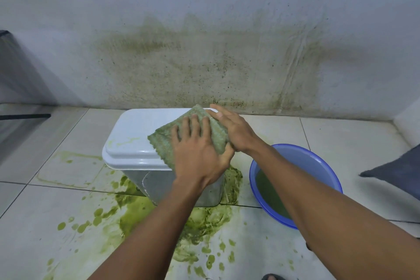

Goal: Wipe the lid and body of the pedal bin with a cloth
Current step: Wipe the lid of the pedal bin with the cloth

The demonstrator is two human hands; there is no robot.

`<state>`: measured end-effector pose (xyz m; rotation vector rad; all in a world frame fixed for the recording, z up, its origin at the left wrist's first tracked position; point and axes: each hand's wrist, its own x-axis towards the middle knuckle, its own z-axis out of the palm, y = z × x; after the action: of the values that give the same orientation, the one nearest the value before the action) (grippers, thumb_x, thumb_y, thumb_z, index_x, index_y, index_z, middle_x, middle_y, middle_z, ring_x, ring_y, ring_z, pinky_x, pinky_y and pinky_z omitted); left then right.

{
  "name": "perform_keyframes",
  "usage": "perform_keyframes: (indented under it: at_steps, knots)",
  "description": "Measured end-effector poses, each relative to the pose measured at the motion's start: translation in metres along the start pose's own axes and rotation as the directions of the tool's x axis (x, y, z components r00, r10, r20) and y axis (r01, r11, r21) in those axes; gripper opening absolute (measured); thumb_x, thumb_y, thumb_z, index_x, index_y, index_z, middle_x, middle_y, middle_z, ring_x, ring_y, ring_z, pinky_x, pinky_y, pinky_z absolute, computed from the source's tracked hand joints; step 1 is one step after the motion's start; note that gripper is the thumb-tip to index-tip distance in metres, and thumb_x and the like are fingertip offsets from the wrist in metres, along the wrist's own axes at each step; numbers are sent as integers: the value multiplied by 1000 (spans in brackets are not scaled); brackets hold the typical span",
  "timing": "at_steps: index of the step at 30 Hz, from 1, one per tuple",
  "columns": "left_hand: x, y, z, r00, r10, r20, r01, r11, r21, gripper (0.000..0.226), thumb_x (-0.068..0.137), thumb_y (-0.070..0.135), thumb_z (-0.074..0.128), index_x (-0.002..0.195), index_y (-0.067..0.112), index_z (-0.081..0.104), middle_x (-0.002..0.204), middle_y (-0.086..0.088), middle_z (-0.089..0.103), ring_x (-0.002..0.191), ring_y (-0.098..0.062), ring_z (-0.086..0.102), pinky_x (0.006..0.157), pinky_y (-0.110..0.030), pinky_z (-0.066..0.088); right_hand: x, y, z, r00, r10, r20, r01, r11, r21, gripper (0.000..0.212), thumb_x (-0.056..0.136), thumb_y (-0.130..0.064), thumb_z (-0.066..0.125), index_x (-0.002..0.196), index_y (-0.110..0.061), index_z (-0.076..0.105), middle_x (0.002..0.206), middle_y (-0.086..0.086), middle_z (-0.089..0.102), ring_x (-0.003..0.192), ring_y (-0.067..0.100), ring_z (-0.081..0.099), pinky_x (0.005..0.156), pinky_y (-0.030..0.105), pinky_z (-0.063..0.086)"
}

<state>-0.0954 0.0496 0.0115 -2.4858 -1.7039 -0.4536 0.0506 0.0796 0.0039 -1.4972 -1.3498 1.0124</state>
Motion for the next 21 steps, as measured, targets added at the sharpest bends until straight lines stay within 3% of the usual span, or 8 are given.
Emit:
perform_keyframes:
  at_steps: [2,7,9,12,16,21]
  knots:
    - [2,5,0,999,13,30,-13,1000,-3,89,89,70,38,154,10,41,160,-18,40,150,-36,32,120,-57,23,2,2,0,1000,-1,-17,1,1000,-2,59,84,-68,37,136,-46,53,146,-15,50,140,8,39,119,43,29]
    - [-15,-50,2,950,310,-30,-312,945,-95,78,90,61,36,156,18,41,163,-8,36,152,-27,32,125,-49,20,2,4,1,1000,-19,-4,19,999,-28,56,90,-65,35,140,-45,50,151,-13,46,143,10,34,120,46,25]
    - [-15,-58,2,946,322,-34,-324,944,-61,80,92,68,36,156,20,41,163,-7,37,152,-27,32,125,-50,21,1,3,1,1000,-9,-12,9,999,-34,54,92,-62,36,141,-44,50,151,-12,46,144,10,33,121,46,24]
    - [-8,-35,1,973,228,20,-228,973,26,99,86,88,29,157,19,39,162,-9,39,151,-29,32,123,-53,22,-1,0,1,1000,-1,-21,1,1000,-24,60,88,-66,36,141,-41,51,151,-14,45,144,9,33,121,44,24]
    - [-5,-7,5,993,114,25,-115,993,30,99,87,85,31,156,14,39,161,-14,39,152,-33,31,123,-55,21,-2,-3,0,1000,2,-14,-3,1000,-30,56,89,-62,35,140,-44,51,151,-17,45,145,7,31,122,43,23]
    - [-16,-58,8,922,379,-82,-381,924,-12,93,88,81,46,152,14,47,158,-12,44,148,-31,39,120,-52,30,-4,-4,1,1000,3,-4,-4,999,-42,49,94,-61,35,137,-46,53,152,-15,43,143,8,33,121,43,24]
